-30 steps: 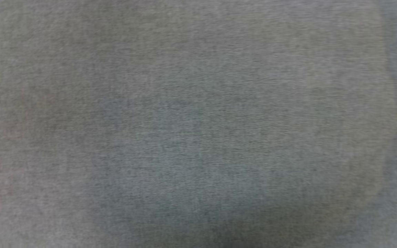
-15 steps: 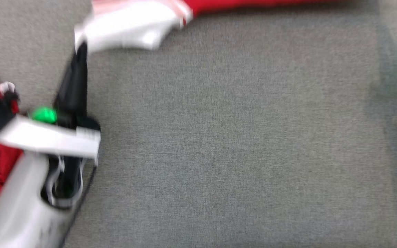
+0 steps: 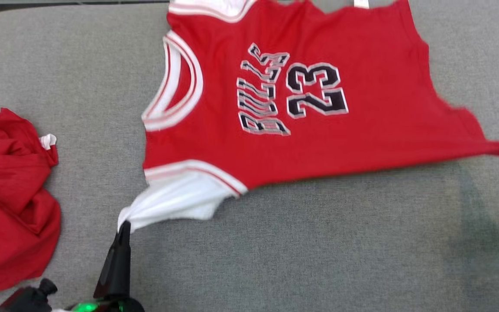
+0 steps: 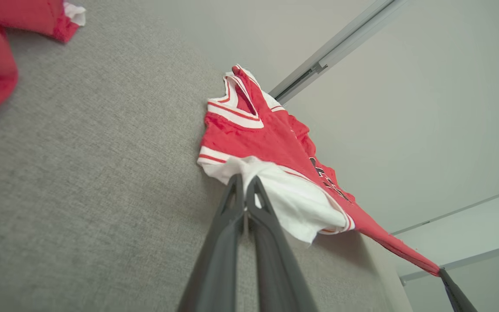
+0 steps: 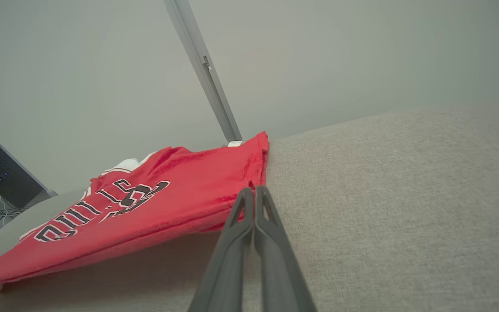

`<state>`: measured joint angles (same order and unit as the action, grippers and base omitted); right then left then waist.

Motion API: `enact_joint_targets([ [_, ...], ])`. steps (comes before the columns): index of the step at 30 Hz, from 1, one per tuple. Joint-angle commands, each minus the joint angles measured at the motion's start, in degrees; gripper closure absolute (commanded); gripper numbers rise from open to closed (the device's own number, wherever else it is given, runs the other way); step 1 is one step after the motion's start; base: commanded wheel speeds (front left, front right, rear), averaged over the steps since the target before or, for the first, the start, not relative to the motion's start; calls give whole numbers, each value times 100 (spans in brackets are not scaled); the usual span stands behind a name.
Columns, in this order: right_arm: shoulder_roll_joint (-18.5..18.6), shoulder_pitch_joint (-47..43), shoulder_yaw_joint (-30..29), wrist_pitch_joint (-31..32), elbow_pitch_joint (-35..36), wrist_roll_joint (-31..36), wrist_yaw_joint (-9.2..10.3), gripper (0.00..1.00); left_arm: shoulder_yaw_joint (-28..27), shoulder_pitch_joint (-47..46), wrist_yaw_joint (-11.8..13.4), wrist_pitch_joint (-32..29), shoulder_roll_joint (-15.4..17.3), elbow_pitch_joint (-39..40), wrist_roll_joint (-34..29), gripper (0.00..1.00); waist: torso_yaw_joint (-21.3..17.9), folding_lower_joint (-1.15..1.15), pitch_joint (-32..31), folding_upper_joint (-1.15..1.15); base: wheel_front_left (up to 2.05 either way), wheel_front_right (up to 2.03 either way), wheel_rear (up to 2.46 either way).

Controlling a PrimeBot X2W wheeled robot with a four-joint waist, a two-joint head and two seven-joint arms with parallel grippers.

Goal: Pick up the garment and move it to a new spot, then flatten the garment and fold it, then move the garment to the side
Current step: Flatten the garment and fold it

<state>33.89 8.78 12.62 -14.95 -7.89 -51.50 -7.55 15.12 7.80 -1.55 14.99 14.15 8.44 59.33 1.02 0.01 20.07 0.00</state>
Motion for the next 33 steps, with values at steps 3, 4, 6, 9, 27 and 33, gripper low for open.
enact_joint_targets([
  [3,-23,-556,-252,-34,186,186,12,100,25,422,323,-122,64,379,-32,100,76,-1,-147,0,0,0,0],
  [4,-36,-697,-318,-34,251,225,12,100,40,517,420,-172,81,494,-49,100,84,-1,-172,0,0,0,0],
  [6,-52,-965,-451,-34,359,306,12,100,91,730,626,-293,90,716,-33,100,90,-1,-217,0,0,0,0],
  [9,-41,-1299,-549,-34,516,423,12,100,162,962,907,-478,136,1032,-75,100,103,-1,-256,0,0,0,0],
  [27,-244,-118,28,-34,-341,572,10,100,384,-1148,1276,-1166,2,756,-388,100,171,-1,-5,0,0,0,0],
  [33,-296,466,-27,-34,-502,641,10,100,305,-1977,1220,-1140,-99,344,-472,100,116,-1,261,0,0,0,0],
])
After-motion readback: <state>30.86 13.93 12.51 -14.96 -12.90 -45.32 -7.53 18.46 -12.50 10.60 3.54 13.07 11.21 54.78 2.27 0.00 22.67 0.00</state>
